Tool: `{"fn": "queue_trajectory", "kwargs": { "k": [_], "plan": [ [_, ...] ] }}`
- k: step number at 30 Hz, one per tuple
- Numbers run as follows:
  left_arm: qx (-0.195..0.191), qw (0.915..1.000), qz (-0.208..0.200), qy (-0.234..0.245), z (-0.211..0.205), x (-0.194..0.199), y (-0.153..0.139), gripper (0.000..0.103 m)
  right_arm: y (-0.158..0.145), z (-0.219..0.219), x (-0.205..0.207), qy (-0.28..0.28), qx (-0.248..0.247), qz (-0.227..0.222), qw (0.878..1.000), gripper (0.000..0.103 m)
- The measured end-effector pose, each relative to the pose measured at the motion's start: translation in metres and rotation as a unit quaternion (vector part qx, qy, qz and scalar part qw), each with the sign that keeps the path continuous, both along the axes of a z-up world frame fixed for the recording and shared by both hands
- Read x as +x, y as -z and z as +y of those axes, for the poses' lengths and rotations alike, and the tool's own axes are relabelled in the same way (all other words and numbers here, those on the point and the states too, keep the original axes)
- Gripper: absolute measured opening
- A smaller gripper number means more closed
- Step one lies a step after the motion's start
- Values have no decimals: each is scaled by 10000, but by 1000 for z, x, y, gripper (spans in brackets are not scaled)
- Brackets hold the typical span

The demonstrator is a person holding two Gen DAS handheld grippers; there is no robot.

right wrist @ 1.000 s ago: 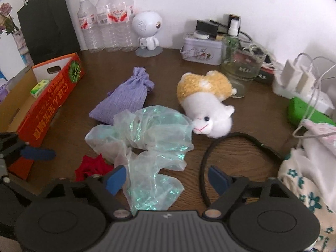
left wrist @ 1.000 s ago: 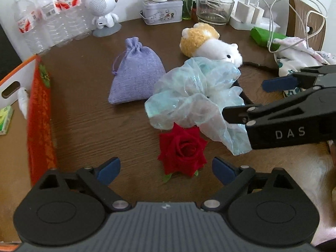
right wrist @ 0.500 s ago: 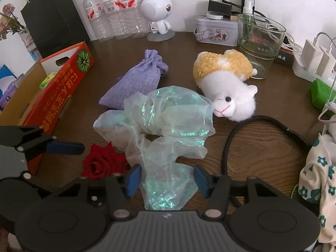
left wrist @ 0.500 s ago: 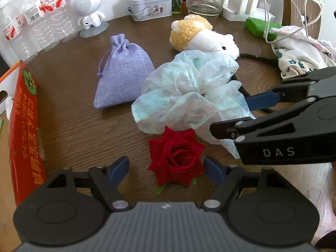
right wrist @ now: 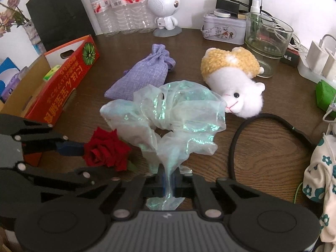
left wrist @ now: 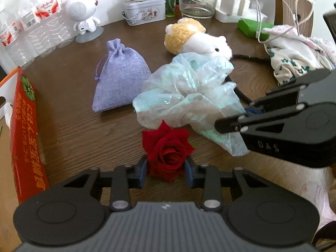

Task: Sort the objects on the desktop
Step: 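Grasp the red rose with the left gripper while the right gripper grasps the iridescent plastic bag, then lift the rose with the left gripper while the right gripper lifts the plastic bag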

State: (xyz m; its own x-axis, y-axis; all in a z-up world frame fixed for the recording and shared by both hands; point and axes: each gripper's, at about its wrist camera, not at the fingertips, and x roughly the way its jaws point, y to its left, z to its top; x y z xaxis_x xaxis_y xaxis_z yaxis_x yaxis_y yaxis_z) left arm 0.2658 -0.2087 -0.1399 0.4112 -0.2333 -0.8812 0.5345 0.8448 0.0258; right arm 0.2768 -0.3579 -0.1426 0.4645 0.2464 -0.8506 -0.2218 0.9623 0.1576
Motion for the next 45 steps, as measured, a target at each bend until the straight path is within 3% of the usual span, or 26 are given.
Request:
{"fn": "queue_trajectory", "kwargs": {
  "k": [9, 24, 45],
  "plan": [
    [-52, 10000, -36, -44, 4, -4, -6, 35, -9, 5, -7, -46, -10, -96, 9999, 5],
    [-224, 9989, -353, -192, 24, -38, -45, 35, -51, 15, -43, -85, -124, -507, 9986, 5],
    [-583, 9938, -793, -518, 78, -144, -100, 35, -111, 52, -164, -292, -289, -1011, 9940, 5]
  ]
}}
